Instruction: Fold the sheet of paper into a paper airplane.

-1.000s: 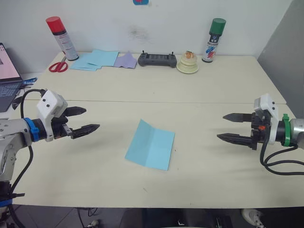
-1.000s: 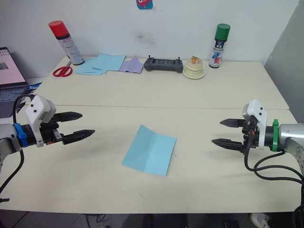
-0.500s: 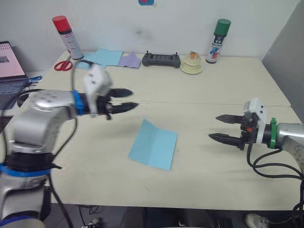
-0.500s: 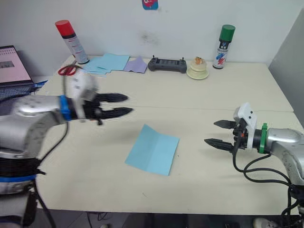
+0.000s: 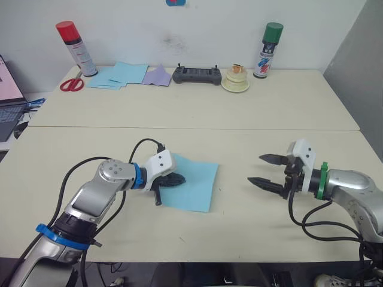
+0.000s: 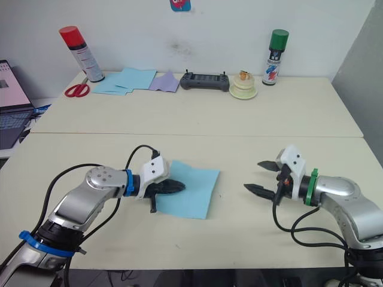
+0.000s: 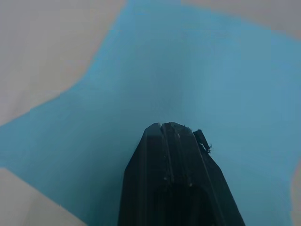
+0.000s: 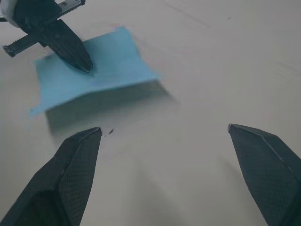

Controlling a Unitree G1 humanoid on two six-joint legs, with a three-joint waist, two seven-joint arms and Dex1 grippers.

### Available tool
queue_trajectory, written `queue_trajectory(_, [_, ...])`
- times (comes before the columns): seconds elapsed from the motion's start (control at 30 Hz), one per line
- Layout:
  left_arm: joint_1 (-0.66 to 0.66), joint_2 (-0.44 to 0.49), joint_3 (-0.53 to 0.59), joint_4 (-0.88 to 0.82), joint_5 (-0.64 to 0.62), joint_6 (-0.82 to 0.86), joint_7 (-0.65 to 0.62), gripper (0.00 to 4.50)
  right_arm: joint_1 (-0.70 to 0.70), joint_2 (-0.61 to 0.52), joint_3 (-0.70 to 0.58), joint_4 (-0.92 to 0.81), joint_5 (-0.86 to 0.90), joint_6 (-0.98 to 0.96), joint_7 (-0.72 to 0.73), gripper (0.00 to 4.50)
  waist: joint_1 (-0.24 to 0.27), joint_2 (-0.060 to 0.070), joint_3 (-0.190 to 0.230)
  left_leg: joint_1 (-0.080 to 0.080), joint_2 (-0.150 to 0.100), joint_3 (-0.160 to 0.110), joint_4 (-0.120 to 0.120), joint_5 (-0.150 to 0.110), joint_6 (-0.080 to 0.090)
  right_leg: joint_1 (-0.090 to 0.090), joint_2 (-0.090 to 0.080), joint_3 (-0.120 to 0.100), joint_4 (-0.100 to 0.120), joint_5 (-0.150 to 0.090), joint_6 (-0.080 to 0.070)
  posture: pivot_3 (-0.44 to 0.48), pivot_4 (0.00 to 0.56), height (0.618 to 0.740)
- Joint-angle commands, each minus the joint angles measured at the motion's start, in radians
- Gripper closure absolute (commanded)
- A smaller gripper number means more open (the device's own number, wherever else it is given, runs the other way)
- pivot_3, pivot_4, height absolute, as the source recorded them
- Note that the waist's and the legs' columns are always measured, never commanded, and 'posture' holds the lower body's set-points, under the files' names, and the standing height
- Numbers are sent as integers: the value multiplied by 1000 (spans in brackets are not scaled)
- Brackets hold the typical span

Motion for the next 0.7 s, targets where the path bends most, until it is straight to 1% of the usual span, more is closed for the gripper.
queue_trajectory(0.03, [41, -13, 53, -13, -19, 19, 31, 4462, -11, 21, 15, 1, -35, -46, -24, 0, 0, 0, 0, 0, 0, 0, 0, 0, 0, 0, 0, 0, 0, 0, 0, 0, 150, 740])
queue_trajectory(0.07, [57, -24, 52, -12, -14, 20, 46, 4462, -11, 27, 23, 10, -47, -57, -27, 0, 0, 0, 0, 0, 0, -1, 0, 0, 0, 0, 0, 0, 0, 0, 0, 0, 150, 740])
queue_trajectory(0.13, [86, -23, 26, 3, 35, -19, 65, 4462, -10, 31, 42, 24, -64, -77, -18, 0, 0, 0, 0, 1, 0, -1, 0, 0, 0, 1, 0, 0, 0, 0, 0, 0, 150, 740])
queue_trajectory(0.23, [135, -53, 45, 16, 27, -22, 104, 4500, -16, 63, 84, 48, -66, -98, 4, 593, 1, 2, -2, 3, 0, 0, 0, 0, 0, 3, 0, 0, 0, 0, 0, 0, 150, 740])
queue_trajectory(0.27, [145, -64, 61, 18, 19, -19, 118, 4500, -17, 76, 108, 52, -70, -107, 14, 915, 1, 3, -3, 4, 0, 0, 0, 0, 0, 3, -1, 0, 0, 0, 0, 0, 150, 740])
queue_trajectory(0.3, [151, -74, 78, 16, 8, -10, 128, 4500, -20, 91, 127, 59, -78, -118, 16, 1338, 0, 3, -4, 4, 0, -1, 0, 0, 0, 4, -1, 0, 0, 0, 1, 0, 150, 740])
queue_trajectory(0.33, [155, -79, 96, 12, -4, 2, 135, 4500, -28, 109, 150, 66, -78, -119, 22, 1601, 0, 3, -4, 5, 0, -1, 0, 0, 0, 4, 0, 0, 0, -1, 1, 0, 150, 740])
queue_trajectory(0.4, [162, -79, 126, 2, -18, 15, 140, 4500, -53, 149, 185, 92, -94, -131, 17, 2342, 0, 3, -4, 5, 0, -1, 0, 0, 0, 4, 0, -1, 1, -1, 1, 0, 150, 740])
queue_trajectory(0.43, [164, -74, 133, -1, -20, 16, 140, 4500, -63, 166, 197, 103, -99, -135, 16, 2733, 0, 3, -4, 5, 0, -1, 0, 0, 0, 4, 1, 0, 1, 0, 0, 0, 150, 740])
queue_trajectory(0.47, [166, -67, 139, -4, -22, 18, 137, 4500, -73, 181, 207, 117, -98, -133, 20, 2957, 0, 3, -4, 6, 0, -1, 0, 0, 0, 4, 1, 0, 1, 0, 0, 0, 150, 740])
queue_trajectory(0.5, [170, -56, 152, -12, -37, 43, 129, 4500, -84, 210, 219, 146, -96, -134, 20, 3421, -1, 3, -4, 7, 0, -1, 0, 0, 0, 4, 2, 0, 1, 1, 0, 0, 150, 740])
queue_trajectory(0.53, [174, -39, 158, -16, -40, 58, 121, 4500, -93, 232, 232, 172, -95, -138, 24, 3711, -3, 2, -4, 7, 0, -1, 0, 0, 0, 4, 2, 0, 1, 1, 0, 0, 150, 740])
queue_trajectory(0.6, [182, -11, 167, -15, -45, 90, 113, 4500, -113, 278, 242, 211, -91, -143, 23, 4476, -4, 2, -4, 8, 1, -1, -1, 0, 0, 4, 3, 0, 1, 1, -1, 0, 150, 740])
queue_trajectory(0.7, [197, 5, 164, -1, -38, 98, 117, 4500, -151, 331, 251, 237, -75, -128, 33, 4476, -5, 2, -4, 9, 2, -1, -3, 0, 0, 4, 4, 1, 1, 0, -2, 0, 150, 740])
